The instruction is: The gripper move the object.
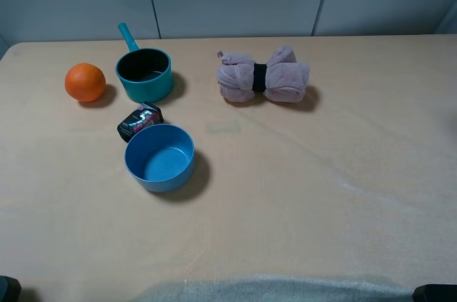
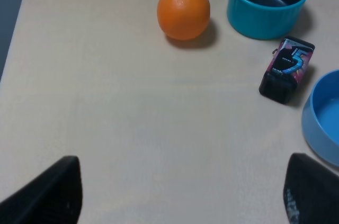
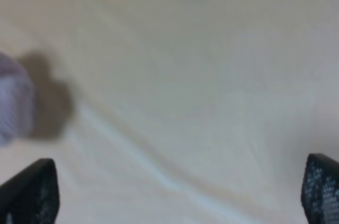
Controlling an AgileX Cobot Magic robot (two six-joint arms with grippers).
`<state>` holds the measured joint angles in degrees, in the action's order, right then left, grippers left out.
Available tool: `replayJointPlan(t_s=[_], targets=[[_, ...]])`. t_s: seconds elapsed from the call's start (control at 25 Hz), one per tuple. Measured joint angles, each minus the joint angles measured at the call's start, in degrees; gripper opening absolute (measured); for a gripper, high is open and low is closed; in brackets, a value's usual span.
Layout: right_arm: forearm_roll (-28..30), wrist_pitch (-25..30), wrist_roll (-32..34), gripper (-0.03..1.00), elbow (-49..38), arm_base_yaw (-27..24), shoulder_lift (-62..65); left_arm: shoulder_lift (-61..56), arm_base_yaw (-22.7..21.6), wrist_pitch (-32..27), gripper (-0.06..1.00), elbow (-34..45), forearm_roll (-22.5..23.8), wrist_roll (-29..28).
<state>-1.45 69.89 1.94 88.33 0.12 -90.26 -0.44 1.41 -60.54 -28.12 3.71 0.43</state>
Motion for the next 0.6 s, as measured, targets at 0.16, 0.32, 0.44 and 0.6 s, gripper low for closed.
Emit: replayJointPlan(t_s=[0.16,0.32,0.44,0.6], targets=[[-2.3,-0.2,-3.6,0.69,-9.3,-4.8,7.5,0.0,0.0,0.0,0.83,0.0,0.0,0.0],[-3.2,-2.1,-7.0,0.69,-19.2,-8.9,17.3,0.0,0.0,0.0,0.83,0.0,0.0,0.0],[-3.3,-4.4,-9.5,0.69,-26.4,-11.0,25.0,0.0,0.0,0.0,0.83,0.0,0.0,0.0],[-3.2,-6.1,-11.5,0.69,-35.0,-11.7,35.8,0.0,0.0,0.0,0.83,0.0,0.0,0.0]])
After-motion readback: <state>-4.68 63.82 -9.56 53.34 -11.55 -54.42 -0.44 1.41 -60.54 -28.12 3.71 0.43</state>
